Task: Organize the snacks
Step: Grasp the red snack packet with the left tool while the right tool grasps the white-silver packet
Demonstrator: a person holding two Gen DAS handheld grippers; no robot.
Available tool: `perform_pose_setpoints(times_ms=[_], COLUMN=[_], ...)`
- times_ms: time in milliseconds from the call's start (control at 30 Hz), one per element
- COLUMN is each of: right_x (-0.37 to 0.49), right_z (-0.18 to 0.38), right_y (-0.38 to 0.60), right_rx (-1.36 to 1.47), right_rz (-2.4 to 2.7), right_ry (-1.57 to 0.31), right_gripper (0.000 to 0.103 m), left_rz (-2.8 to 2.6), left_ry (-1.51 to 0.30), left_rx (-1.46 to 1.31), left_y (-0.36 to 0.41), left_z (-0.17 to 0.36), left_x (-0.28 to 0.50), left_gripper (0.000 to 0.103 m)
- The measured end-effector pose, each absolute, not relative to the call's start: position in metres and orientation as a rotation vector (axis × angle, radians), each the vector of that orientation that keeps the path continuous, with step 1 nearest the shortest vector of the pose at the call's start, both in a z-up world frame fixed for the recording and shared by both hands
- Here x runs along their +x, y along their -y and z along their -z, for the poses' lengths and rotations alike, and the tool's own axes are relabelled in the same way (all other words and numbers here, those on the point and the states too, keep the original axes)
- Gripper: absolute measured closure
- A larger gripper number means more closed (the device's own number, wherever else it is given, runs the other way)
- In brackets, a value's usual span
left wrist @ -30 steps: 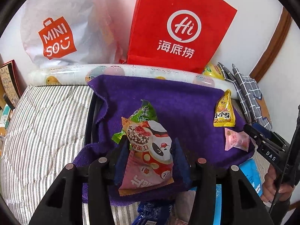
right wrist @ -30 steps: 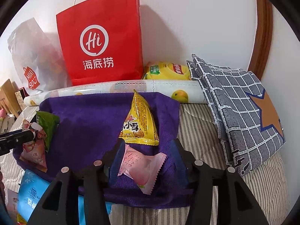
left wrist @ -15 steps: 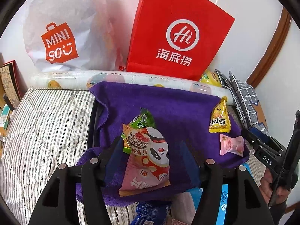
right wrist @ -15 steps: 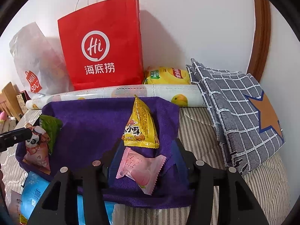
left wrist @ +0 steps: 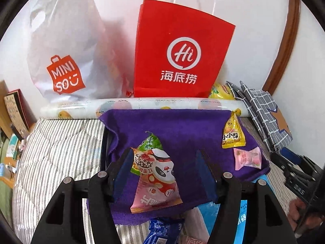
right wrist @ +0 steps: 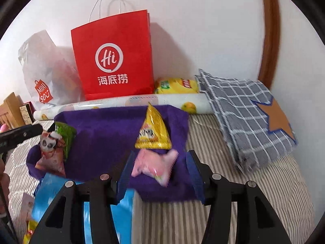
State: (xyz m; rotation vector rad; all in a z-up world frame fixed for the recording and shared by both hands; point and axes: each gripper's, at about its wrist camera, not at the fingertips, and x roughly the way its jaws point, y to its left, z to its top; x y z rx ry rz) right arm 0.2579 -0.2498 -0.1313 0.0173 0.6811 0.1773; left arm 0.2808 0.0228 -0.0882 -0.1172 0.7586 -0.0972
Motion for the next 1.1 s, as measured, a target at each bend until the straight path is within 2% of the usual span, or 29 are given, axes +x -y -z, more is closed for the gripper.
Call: perform_pose_setpoints(times_ms=[233,300,533,600,767,833,867,900,1067,1100], right_x=[0.203,0.189,0.165,0.157,0.155,0.158,0.157,0.156,0.153,0.152], right_z=[0.144,0.154,0.190,0.189,0.195,0.196,0.196,0.195,0.191,0.191], right_y=[0.257,0.255,0.233,0.224,0.200,0.201,0.203,0.203,0.206,0.207], right_rx=[0.084,0.116,0.148,0.093,-0.047,-0.026,-0.028,-0.024,-0.008,-0.003], right_rz=[-0.239,-0.272,-0.372,-0.368,-0.320,-0.294,-0.289,-0.297,-0.340,-0.343], right_ry=[-0.797,-0.844,-1.003,-0.952,-0.932,-0.930,-0.922,-0.908,-0.887,-0.883], right_gripper=[0.051,0.041,0.038,0.030,0.021,0.023,0.030,0.043,0.064,0.066], left_rz=[0.127,0.139,0.197,0.205,0.195,0.172,0.164,0.157,0.152,0.161], left_ry=[-0.803,-0.821,-0.785,-0.787,-0.814,-0.816,-0.819,-0.825,-0.890,-0.909], left_rx=[-0.083,-0.091,-0.109,-0.125,-0.144,-0.140,-0.139,-0.136,-0.118,-0.124], left_y=[-0.012,-0.009,-0.009,-0.016,-0.040,-0.051,-0.055,-0.059,-0.067,-0.066], left_z=[0.086,0.086,0.078,0.081,0.087,0.088,0.090,0.091,0.113,0.119], left_x=[0.280,0.280,0.258,0.245,0.218,0.207,0.202,0.198,0.181,0.179], left_gripper=[0.042,0.042,0.042,0.041,0.041,0.038,0.038,0.038,0.038,0.038])
